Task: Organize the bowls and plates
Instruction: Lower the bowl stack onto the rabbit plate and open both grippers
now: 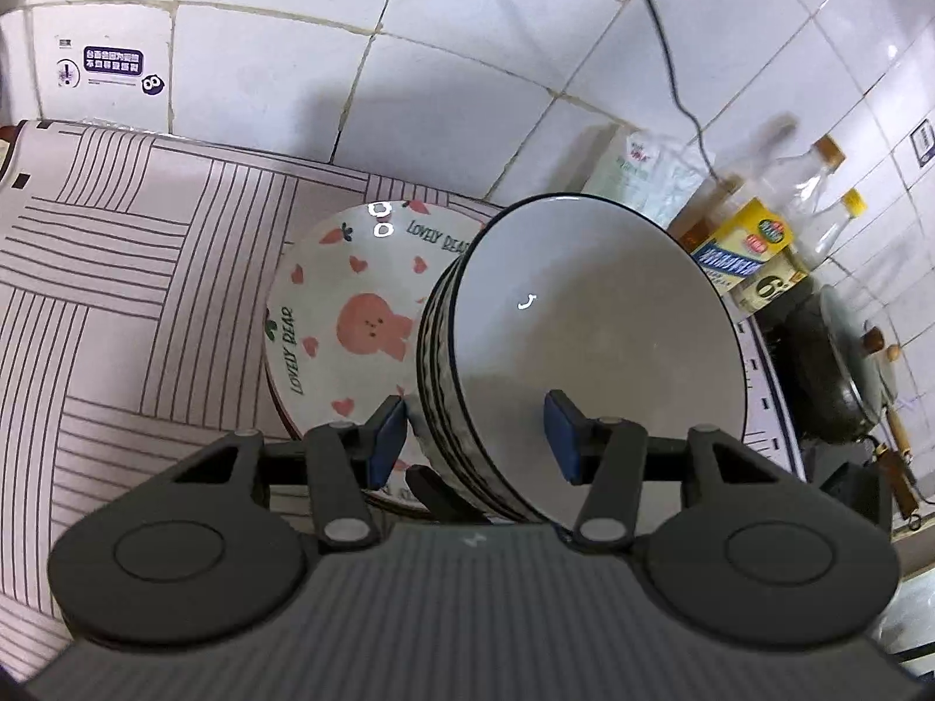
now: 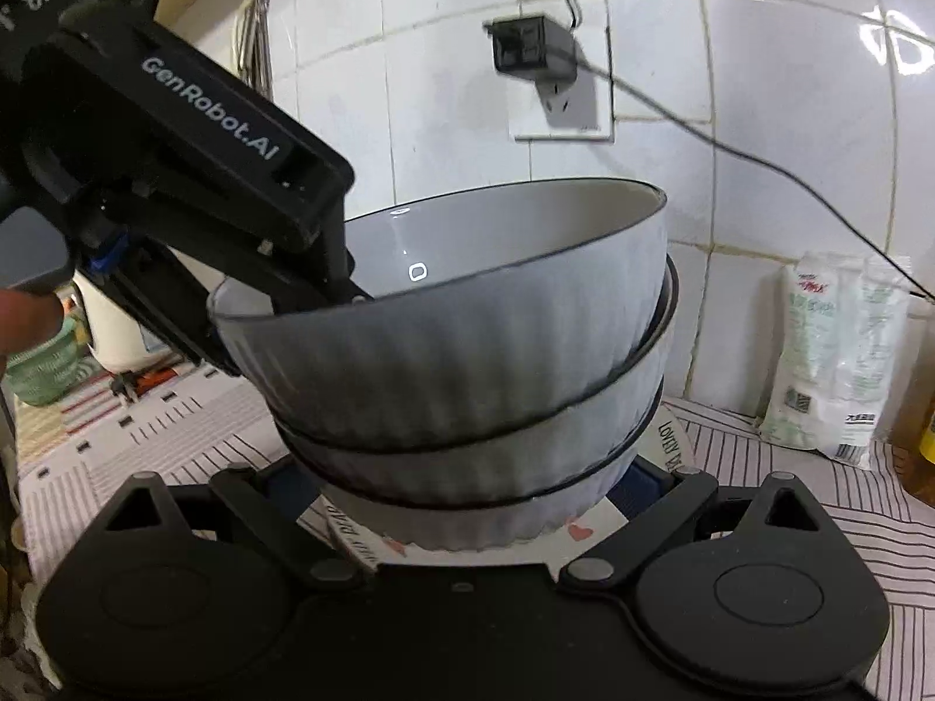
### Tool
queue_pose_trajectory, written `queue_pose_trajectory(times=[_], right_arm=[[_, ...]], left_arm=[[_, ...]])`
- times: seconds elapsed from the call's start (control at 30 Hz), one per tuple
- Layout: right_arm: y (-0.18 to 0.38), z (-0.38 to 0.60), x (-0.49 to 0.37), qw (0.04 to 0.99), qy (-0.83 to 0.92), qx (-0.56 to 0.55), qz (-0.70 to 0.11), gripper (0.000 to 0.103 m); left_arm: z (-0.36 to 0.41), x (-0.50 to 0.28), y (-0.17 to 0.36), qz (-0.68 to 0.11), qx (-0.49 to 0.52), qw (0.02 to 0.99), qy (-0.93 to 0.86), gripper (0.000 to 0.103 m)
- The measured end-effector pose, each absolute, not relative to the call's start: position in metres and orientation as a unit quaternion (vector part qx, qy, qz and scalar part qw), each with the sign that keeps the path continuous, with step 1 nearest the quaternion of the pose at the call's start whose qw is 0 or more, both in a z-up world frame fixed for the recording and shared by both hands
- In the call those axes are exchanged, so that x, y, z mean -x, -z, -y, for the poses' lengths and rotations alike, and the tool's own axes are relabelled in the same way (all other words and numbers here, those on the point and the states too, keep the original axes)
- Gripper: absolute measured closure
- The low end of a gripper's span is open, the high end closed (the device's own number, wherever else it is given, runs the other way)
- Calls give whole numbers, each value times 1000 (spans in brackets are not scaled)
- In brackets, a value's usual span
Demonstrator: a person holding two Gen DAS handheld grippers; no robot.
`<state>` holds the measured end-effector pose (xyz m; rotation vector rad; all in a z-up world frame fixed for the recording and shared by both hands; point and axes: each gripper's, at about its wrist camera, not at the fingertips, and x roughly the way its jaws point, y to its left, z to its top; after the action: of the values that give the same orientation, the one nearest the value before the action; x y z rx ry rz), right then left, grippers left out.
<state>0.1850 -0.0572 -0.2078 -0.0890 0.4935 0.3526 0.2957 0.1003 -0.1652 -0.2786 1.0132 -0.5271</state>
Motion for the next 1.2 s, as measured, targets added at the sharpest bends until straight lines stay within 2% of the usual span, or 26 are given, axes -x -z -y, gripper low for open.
queue_pose_trajectory(times=[0.53,1.2], right_arm=[[230,54,-221,946,-153,46,-282,3],[240,56,-243,937,-142,52,-314,3]], left_arm=[[-89,-323,201,-482,129,826,261,52],[-87,-327,215,-479,154,830,240,50]])
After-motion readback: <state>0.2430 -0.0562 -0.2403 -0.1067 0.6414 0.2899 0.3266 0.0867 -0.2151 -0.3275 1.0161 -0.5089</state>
